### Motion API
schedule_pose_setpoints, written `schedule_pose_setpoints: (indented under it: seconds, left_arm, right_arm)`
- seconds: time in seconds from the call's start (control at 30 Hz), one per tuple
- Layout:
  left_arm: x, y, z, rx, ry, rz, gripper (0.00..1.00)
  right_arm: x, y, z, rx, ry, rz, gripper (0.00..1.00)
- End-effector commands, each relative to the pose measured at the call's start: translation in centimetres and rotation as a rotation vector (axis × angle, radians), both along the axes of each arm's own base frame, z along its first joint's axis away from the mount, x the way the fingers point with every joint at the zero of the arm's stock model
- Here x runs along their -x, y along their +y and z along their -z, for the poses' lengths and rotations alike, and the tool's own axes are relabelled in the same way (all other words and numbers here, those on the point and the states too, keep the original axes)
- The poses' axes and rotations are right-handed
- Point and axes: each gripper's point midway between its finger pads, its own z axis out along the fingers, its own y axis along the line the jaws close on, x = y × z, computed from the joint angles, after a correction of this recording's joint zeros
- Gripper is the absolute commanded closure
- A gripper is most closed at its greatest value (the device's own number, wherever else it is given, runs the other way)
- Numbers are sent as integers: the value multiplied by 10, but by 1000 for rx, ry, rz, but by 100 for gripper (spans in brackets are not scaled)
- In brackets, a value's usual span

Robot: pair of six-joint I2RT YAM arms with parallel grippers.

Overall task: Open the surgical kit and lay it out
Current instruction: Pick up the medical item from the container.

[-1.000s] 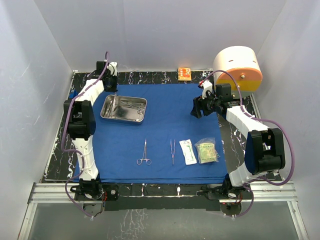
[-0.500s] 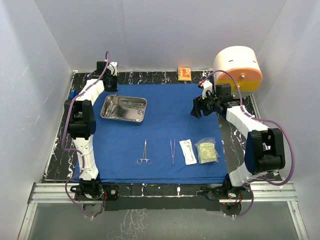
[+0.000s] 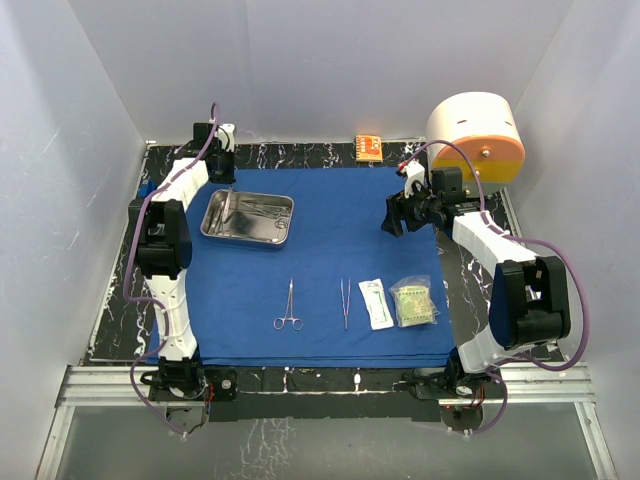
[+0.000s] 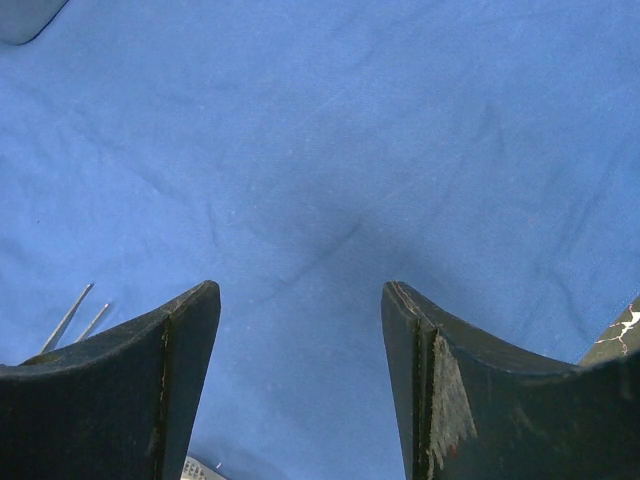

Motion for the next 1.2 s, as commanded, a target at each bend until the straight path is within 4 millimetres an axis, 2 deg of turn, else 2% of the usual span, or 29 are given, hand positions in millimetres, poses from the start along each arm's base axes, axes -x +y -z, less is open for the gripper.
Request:
schedule_pose_setpoints:
  seconds: [0.0,0.5,0.67,0.8,0.97,1.17]
  left_arm:
    - [-2,-2,-17,0,-36,13,91]
    - [-2,0,-10,-20,-20,17,90]
    - [5,1,-21,-23,-45,22,88]
    - [7,3,-30,-39,-73,31,81]
    - [4,5,-23,-53,-56,29,74]
    - [2,4,-14,-46,-35,27,77]
  right_arm:
    - [-9,-2,-18,-2,-68,0,36]
    - [-9,-2,-19,2,-70,1,35]
    - [-9,-2,-18,4,-69,0,35]
    - [-9,-1,-15,1,-59,-3,35]
    - [-9,-1,-17,0,-62,-3,35]
    - [-9,-2,-18,3,-67,-2,34]
